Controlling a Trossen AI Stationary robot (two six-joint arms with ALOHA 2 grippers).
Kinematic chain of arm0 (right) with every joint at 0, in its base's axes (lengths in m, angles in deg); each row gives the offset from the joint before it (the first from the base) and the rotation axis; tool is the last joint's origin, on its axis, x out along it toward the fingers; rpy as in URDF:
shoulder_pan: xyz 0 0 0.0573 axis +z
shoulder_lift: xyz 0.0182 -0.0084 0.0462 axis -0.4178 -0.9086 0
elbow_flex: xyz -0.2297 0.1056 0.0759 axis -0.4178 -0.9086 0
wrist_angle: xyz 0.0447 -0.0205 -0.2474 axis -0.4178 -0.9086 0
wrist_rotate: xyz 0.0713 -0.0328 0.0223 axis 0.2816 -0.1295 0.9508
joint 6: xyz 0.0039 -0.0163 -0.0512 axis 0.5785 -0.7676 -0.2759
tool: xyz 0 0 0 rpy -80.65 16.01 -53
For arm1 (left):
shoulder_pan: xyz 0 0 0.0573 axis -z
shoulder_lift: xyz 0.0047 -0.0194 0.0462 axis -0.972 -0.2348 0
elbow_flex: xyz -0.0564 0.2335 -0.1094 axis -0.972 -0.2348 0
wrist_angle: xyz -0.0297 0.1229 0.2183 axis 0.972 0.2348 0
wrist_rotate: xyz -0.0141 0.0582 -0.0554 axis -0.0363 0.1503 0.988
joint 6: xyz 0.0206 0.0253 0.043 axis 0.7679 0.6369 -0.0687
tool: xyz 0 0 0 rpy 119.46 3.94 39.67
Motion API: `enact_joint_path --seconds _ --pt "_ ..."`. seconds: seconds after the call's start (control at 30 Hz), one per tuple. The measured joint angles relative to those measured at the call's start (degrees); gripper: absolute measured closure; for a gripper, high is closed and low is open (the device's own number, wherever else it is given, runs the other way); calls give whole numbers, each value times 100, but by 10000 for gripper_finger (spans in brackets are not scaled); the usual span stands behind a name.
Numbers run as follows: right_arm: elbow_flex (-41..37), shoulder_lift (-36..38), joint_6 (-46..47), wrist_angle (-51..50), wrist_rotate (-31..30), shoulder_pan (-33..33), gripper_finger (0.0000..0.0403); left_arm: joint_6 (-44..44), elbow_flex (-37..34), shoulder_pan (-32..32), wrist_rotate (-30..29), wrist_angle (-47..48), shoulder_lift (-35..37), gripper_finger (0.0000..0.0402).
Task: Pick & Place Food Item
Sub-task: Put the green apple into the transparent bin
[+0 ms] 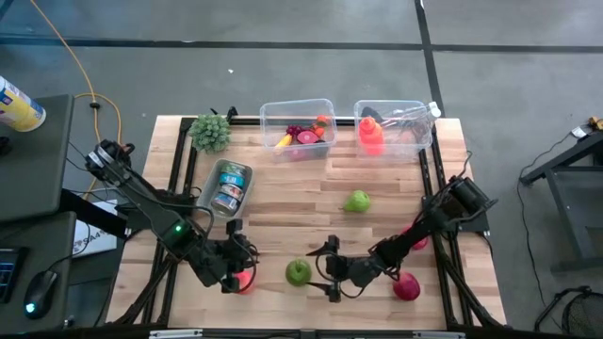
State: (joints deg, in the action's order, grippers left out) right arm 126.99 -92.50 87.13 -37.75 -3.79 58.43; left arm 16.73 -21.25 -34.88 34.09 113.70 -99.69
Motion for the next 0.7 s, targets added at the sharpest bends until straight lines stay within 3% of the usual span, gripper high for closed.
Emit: enact_joint_path --seconds 0.17,0.7 --pt "0 0 4 11 266 -112 34 -6 0 4 -9 -77 -114 319" --pt "0 -162 -323 470 345 -164 34 -22 0 171 -20 -168 -126 319"
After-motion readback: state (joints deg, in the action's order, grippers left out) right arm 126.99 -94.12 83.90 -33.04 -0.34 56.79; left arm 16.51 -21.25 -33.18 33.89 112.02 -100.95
